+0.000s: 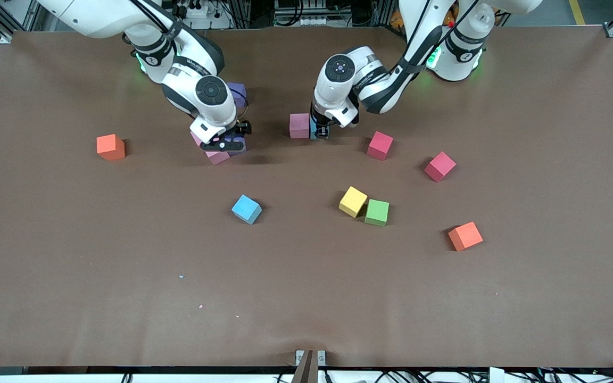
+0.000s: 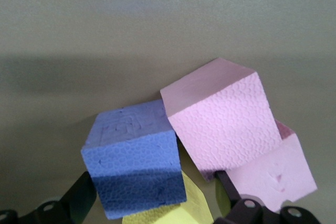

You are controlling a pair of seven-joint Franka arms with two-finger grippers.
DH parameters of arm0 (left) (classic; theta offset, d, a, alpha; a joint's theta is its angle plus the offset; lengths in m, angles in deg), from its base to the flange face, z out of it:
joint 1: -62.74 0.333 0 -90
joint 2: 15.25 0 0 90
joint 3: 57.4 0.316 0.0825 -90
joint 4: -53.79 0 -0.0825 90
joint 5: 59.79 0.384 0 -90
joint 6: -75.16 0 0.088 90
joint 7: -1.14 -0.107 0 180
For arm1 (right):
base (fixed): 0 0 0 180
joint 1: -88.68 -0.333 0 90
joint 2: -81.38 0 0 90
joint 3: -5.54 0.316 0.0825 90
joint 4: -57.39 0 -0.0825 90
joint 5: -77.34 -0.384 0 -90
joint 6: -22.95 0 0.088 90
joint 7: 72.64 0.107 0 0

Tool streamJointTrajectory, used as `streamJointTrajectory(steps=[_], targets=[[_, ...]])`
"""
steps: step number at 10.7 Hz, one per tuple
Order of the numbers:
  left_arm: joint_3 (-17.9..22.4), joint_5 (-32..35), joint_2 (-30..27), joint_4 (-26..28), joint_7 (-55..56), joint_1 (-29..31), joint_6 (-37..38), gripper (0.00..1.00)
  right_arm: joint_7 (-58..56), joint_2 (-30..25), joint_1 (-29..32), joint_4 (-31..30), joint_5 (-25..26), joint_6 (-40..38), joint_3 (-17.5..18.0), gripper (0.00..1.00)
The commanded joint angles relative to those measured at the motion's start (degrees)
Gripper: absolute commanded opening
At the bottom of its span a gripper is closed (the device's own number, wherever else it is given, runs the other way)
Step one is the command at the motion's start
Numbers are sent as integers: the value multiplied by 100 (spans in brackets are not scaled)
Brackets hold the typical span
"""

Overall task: Arrange 11 blocks into digit 3
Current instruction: 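Grasp the blue block with the right gripper while the left gripper lifts away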

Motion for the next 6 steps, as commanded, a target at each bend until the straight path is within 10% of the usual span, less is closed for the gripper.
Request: streamJointTrajectory(steps=[1,3,4,5,6], targets=[[13,-16,185,-125,116,-79,-61,1,-30,202,118,-29,170,259,-78,100],[4,-7,203,-134,116,-70,-61,8,5,352,48,-29,170,382,-280,100],[13,-16,211,-160,116,-70,-52,40,5,378,-14,-29,170,522,-395,100],[13,-7,246,-169,108,-70,-35,99,5,439,-75,-20,196,619,-535,100],[4,-7,238,-169,108,-70,-9,100,5,449,-93,6,257,681,-580,100]])
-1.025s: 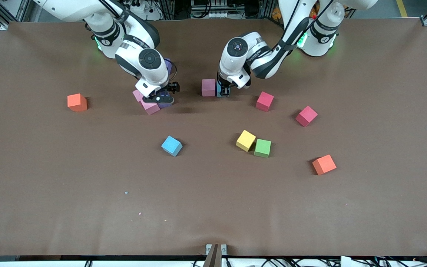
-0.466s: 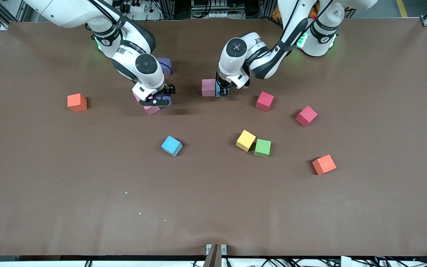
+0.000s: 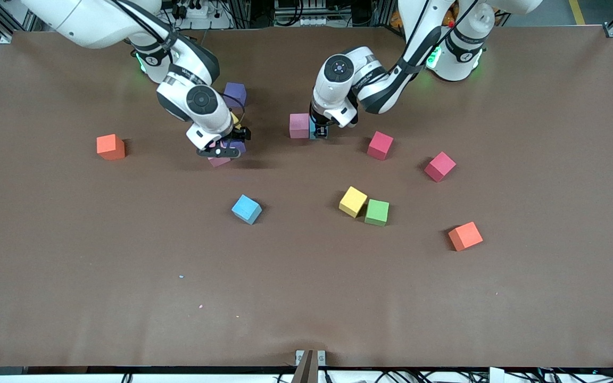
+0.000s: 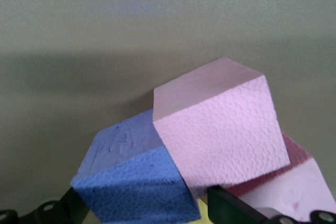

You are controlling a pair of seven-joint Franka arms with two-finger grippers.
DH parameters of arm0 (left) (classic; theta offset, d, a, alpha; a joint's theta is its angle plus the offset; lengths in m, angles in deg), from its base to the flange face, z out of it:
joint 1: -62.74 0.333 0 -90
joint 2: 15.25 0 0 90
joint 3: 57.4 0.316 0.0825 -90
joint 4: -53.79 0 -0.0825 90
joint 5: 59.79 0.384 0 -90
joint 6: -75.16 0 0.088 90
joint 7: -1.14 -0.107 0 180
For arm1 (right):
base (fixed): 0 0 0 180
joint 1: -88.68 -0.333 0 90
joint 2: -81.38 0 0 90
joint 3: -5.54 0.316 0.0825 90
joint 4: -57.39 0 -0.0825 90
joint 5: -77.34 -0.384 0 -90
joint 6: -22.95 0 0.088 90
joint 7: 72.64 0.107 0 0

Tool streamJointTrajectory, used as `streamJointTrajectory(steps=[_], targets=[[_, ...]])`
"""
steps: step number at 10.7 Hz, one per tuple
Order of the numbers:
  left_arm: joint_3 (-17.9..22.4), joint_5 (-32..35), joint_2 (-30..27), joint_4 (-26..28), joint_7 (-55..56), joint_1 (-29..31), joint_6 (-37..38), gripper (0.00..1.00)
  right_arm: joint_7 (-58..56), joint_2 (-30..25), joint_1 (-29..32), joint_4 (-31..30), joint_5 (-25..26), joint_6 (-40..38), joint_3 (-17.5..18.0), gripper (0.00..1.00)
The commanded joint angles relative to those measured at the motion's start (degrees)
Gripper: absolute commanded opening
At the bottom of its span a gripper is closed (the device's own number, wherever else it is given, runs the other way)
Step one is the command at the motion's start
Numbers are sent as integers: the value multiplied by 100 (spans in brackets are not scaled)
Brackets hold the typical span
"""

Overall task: Arrange 11 blocks into digit 3
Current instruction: 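Grasp the blue block with the right gripper while the left gripper lifts away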

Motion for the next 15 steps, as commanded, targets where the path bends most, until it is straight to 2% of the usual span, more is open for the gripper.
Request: streamJointTrajectory(steps=[1,4,7,10,12,15], targets=[[4,2,180,-136,107,-61,19,100,14,184,-55,49,215,197,-153,100],[-22,81,-197,-206,90,-43,579,100,14,175,-55,58,206,145,-153,100],[-31,90,-444,-653,37,-8,1677,100,-21,167,-37,49,215,4,-153,100],[-31,877,-743,-987,-76,236,2460,100,-30,123,-2,49,303,-153,-144,100],[-13,1162,-726,-1539,-1109,422,3066,100,-4,87,33,31,303,-338,-118,100],[-13,1223,-717,-2156,-2060,949,3279,100,14,96,16,14,303,-313,-118,100]])
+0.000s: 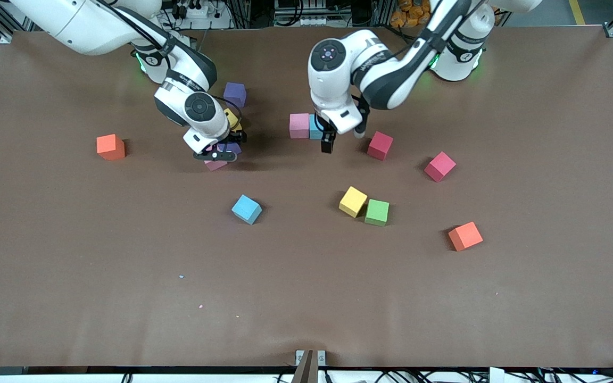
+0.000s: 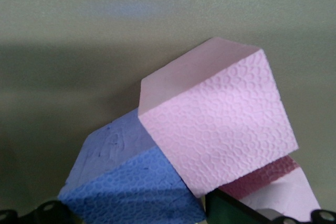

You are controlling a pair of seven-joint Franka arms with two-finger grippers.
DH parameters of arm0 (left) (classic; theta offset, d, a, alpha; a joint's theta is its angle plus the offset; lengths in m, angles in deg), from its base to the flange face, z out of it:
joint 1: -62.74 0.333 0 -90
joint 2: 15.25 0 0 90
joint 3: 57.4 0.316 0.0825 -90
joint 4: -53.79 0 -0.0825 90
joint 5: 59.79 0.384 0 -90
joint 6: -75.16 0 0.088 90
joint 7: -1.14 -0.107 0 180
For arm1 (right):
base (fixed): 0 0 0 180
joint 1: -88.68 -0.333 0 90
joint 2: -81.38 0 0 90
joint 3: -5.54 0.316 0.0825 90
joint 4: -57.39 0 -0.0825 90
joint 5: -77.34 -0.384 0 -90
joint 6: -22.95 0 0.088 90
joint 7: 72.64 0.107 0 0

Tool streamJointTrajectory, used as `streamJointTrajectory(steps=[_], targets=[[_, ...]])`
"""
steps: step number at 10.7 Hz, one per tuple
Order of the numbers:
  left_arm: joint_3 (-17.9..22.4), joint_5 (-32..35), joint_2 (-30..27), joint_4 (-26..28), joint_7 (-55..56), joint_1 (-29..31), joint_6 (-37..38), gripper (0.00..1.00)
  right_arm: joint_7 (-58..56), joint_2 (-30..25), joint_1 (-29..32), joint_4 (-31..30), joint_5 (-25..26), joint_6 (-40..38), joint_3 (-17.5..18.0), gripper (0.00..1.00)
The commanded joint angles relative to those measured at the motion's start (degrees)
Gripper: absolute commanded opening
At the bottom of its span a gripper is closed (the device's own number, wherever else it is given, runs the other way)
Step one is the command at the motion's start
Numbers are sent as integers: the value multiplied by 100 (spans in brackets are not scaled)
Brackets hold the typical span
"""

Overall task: Arrange 11 blocks into digit 3
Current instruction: 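Grasp the blue block with the right gripper while the left gripper lifts away, then lift the blue block with the right gripper while the left gripper withdraws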

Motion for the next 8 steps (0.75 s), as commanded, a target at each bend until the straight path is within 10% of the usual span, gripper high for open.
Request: streamJointTrajectory(steps=[1,8], targets=[[8,222,25,-449,-916,177,341,100,8,44,23,21,203,73,-32,100],[219,398,219,-1329,-3337,1265,351,100,-1,150,-30,83,625,540,-252,100]])
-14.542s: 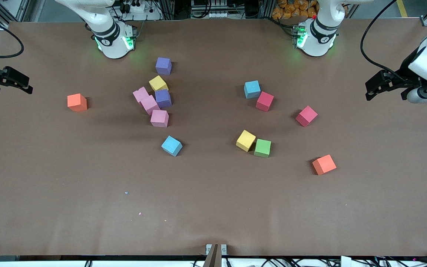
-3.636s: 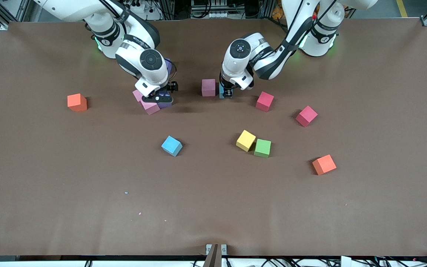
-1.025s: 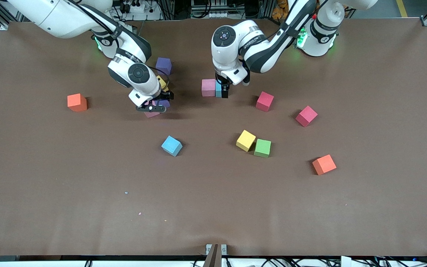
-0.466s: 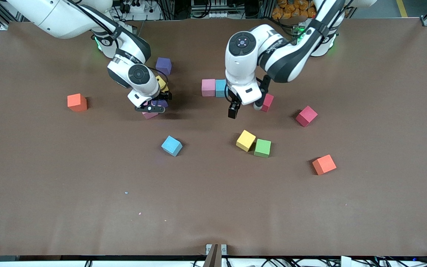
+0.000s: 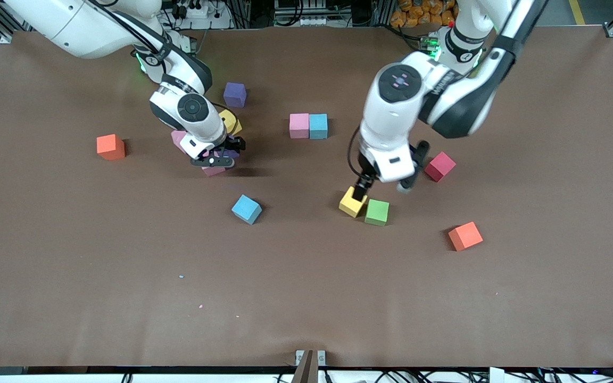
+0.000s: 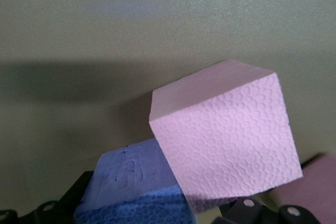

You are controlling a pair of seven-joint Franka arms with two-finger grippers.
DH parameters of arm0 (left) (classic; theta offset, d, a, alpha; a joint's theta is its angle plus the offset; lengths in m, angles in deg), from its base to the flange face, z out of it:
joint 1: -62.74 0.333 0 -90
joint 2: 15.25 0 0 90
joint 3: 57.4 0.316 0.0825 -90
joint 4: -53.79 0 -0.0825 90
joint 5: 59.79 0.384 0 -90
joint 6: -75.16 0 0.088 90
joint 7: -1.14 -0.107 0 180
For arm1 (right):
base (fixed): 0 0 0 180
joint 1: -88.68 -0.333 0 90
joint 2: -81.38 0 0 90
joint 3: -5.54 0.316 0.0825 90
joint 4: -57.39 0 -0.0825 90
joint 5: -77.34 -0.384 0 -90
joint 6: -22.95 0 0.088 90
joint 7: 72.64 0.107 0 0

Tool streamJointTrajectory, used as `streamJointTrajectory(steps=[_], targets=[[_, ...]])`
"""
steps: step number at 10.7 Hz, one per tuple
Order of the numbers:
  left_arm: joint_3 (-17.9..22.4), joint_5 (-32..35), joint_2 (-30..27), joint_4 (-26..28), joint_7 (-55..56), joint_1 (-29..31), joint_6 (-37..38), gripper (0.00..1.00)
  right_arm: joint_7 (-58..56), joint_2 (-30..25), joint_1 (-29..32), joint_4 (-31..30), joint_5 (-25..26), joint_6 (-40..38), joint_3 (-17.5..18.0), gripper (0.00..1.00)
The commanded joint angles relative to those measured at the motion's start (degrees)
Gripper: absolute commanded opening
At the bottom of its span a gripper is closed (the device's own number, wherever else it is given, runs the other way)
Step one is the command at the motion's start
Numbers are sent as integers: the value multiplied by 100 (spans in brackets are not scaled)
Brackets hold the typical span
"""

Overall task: Arrange 11 blocks into digit 3
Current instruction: 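Lift the blue block with the right gripper while the left gripper withdraws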

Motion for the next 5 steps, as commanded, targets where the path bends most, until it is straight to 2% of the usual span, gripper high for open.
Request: streamJointTrajectory(steps=[1,4,5], targets=[[14,258,64,-209,-510,223,160,100,26,134,-19,42,171,-9,-14,100],[6,258,37,-227,-855,557,204,100,35,143,-36,33,162,-27,-5,100],[6,258,20,-227,-856,610,212,100,35,143,-36,25,162,-35,-14,93]])
